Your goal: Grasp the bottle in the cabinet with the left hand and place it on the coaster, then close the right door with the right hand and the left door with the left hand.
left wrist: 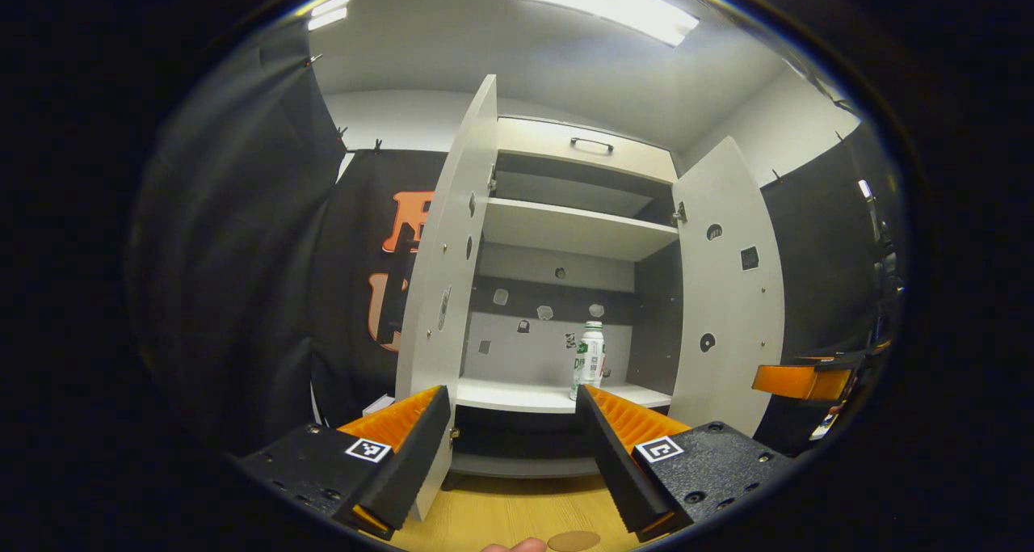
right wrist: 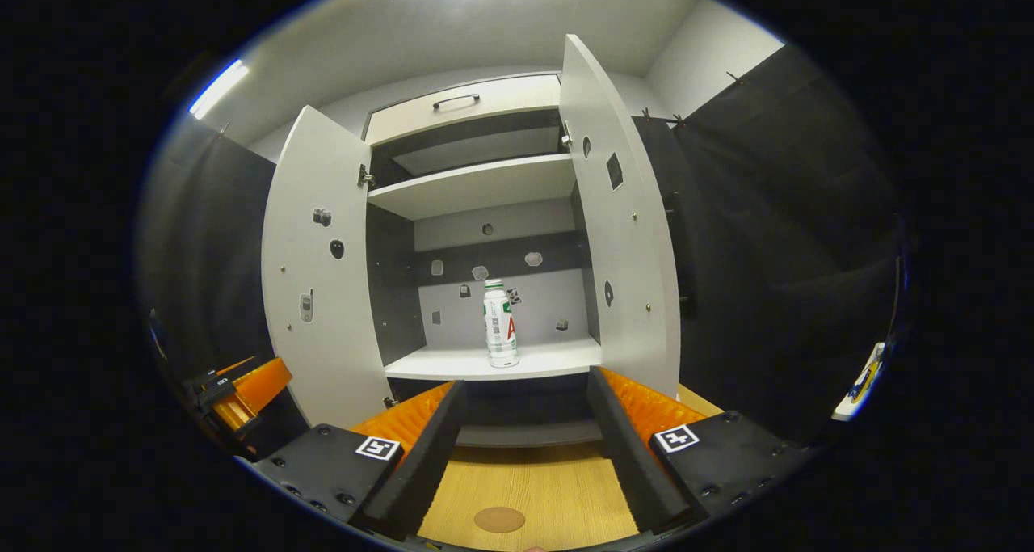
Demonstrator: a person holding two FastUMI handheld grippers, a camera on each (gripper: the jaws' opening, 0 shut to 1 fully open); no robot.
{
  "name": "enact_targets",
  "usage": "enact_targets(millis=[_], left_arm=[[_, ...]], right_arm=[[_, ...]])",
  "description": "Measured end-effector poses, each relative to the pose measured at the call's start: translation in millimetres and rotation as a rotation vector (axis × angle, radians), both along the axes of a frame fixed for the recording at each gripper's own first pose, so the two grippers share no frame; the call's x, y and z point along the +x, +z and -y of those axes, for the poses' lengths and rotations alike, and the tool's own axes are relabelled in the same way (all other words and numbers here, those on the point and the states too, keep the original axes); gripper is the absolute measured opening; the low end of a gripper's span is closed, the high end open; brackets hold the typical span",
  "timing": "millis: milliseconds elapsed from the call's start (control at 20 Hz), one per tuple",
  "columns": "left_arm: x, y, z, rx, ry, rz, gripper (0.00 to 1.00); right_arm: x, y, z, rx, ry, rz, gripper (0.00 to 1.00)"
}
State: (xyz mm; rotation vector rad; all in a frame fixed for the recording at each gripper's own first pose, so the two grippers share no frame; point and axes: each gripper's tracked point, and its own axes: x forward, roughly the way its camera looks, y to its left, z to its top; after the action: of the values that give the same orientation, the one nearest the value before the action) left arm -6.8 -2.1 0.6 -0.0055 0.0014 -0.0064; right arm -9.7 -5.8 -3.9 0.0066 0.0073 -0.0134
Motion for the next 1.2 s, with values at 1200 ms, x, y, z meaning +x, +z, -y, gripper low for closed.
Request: enact_targets(millis=[1200], left_arm=[[116.0,32.1,115.2,-0.104,-0.05,0.003,0.95]], right_arm=[[10.7,20.3,56.8,-0.06,0.263,0.018,0.98]])
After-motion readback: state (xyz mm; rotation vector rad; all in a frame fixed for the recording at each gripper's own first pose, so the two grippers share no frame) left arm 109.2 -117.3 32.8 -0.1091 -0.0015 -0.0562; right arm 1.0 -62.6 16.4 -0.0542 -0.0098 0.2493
